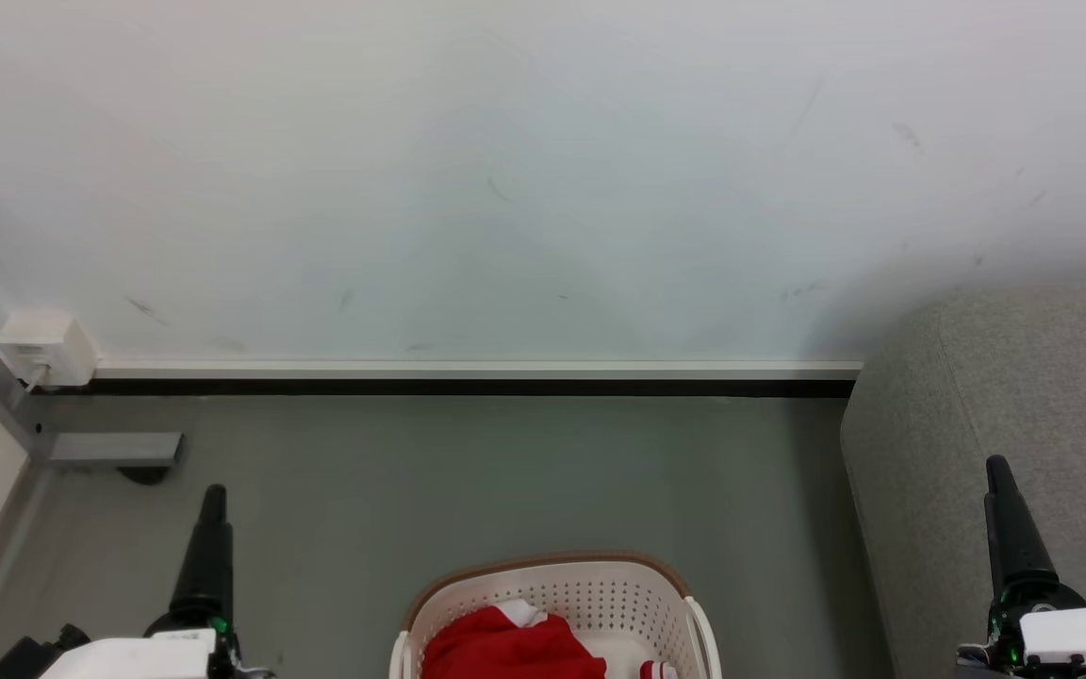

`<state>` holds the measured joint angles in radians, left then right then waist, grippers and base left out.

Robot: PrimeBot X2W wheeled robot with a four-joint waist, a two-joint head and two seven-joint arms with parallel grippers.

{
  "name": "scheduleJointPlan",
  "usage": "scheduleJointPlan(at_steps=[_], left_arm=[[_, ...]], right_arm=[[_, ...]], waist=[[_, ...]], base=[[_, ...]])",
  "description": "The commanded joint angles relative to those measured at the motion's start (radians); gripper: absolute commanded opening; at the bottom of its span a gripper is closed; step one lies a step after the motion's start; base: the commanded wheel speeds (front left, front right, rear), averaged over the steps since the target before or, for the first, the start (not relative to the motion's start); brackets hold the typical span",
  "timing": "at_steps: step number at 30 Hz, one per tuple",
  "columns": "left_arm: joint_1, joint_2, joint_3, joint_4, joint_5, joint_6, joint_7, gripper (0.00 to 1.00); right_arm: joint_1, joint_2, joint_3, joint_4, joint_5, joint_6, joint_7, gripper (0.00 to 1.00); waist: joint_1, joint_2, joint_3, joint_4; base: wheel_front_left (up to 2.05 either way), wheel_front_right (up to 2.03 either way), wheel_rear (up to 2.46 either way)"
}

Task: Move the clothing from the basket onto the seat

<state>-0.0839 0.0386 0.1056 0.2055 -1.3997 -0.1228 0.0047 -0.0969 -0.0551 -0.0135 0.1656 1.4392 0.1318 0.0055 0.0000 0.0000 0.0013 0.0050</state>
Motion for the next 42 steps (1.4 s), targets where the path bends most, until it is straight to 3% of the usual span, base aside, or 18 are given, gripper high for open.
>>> scheduleJointPlan(at_steps=[1, 19, 42], left_arm=[[-0.015, 0.007, 0.005, -0.025, 0.043, -0.004, -0.012, 1.0], [0.012, 0.009, -0.011, -0.076, 0.415, 0.017, -0.078, 1.0], [0.028, 0.014, -0.049, -0.078, 0.859, 0.078, -0.148, 1.0]], right_arm=[[-0.021, -0.015, 0.009, -0.024, -0.039, 0.0, -0.013, 1.0], [-0.031, -0.067, 0.079, -0.021, -0.4, -0.001, -0.08, 1.0], [-0.044, -0.077, 0.137, 0.014, -0.717, -0.001, -0.149, 1.0]], waist=[[0.0, 0.0, 0.001, 0.0], [0.0, 0.0, -0.004, 0.004], [0.0, 0.0, -0.004, 0.002]], base=[[0.0, 0.0, 0.0], [0.0, 0.0, 0.0], [0.0, 0.0, 0.0]])
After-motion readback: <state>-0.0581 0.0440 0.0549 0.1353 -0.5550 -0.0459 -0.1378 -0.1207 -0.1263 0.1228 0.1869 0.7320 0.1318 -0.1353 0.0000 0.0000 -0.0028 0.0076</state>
